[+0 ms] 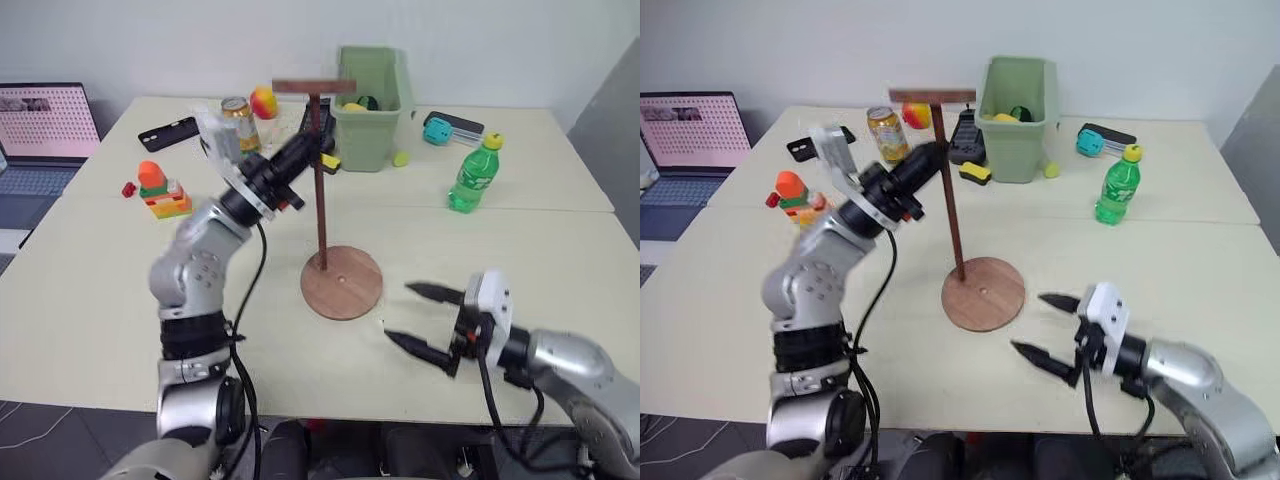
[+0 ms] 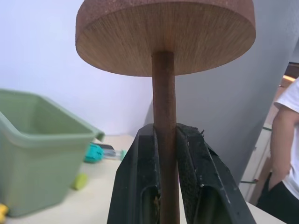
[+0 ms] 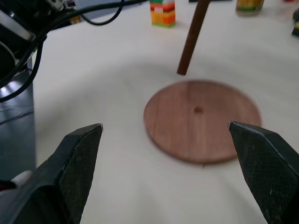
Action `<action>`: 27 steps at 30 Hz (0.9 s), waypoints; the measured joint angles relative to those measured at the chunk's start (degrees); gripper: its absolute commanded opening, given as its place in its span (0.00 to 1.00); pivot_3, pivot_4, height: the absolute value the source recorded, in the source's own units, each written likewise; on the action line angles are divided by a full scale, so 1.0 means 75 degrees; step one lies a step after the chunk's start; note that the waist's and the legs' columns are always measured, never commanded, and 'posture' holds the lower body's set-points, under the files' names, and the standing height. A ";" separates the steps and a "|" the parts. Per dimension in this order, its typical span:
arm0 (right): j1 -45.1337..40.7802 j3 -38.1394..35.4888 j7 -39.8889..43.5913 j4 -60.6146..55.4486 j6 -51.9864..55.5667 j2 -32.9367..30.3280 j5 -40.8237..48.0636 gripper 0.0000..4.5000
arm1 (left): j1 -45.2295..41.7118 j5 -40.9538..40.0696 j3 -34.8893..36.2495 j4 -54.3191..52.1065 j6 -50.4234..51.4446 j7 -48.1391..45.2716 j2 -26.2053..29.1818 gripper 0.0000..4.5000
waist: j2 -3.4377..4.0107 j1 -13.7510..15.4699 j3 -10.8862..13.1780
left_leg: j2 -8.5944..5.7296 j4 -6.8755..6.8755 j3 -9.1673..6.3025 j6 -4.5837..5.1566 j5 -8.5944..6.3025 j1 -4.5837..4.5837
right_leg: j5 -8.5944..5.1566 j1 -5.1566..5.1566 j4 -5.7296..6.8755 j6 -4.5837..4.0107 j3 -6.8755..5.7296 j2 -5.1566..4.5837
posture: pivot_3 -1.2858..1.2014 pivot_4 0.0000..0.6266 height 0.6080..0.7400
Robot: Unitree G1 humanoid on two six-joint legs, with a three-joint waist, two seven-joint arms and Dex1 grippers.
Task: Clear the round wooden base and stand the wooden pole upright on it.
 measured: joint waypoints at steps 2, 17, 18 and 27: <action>0.0015 0.0074 -0.0097 -0.0059 -0.0073 0.0133 -0.0047 1.00 | 0.0187 0.0086 -0.0345 -0.0034 -0.0425 -0.0015 -0.0192 0.05 | 0.0000 -0.0005 -0.0001 | -0.0001 0.0001 -0.0002 0.0002 0.0001 0.0016 | 0.0002 0.0013 0.0005 -0.0003 -0.0001 0.0015 | 0.52 0.24 1.00; -0.0234 0.0017 -0.0419 0.0058 -0.0136 0.0257 -0.0130 1.00 | 0.0724 0.0644 -0.1034 0.0846 -0.2237 -0.0798 -0.0008 0.05 | 0.0000 0.0046 -0.0001 | -0.0002 -0.0005 -0.0026 0.0003 0.0000 0.0057 | 0.0001 0.0108 -0.0057 -0.0002 -0.0025 0.0029 | 0.52 0.24 1.00; -0.0212 0.0017 -0.0416 0.0058 -0.0139 0.0252 -0.0130 1.00 | 0.0715 0.0653 -0.1048 0.0910 -0.2330 -0.0834 -0.0034 0.05 | 0.0000 0.0046 -0.0001 | -0.0002 -0.0005 -0.0025 0.0003 0.0000 0.0058 | 0.0001 0.0109 -0.0058 -0.0002 -0.0026 0.0030 | 0.52 0.24 1.00; -0.0051 0.0018 -0.0395 0.0058 -0.0157 0.0203 -0.0131 1.00 | 0.0478 0.0711 -0.1191 0.1664 -0.3033 -0.0853 -0.0326 0.05 | 0.0000 0.0042 -0.0001 | -0.0007 -0.0008 -0.0023 0.0005 0.0000 0.0069 | 0.0001 0.0121 -0.0064 -0.0002 -0.0028 0.0029 | 0.52 0.24 1.00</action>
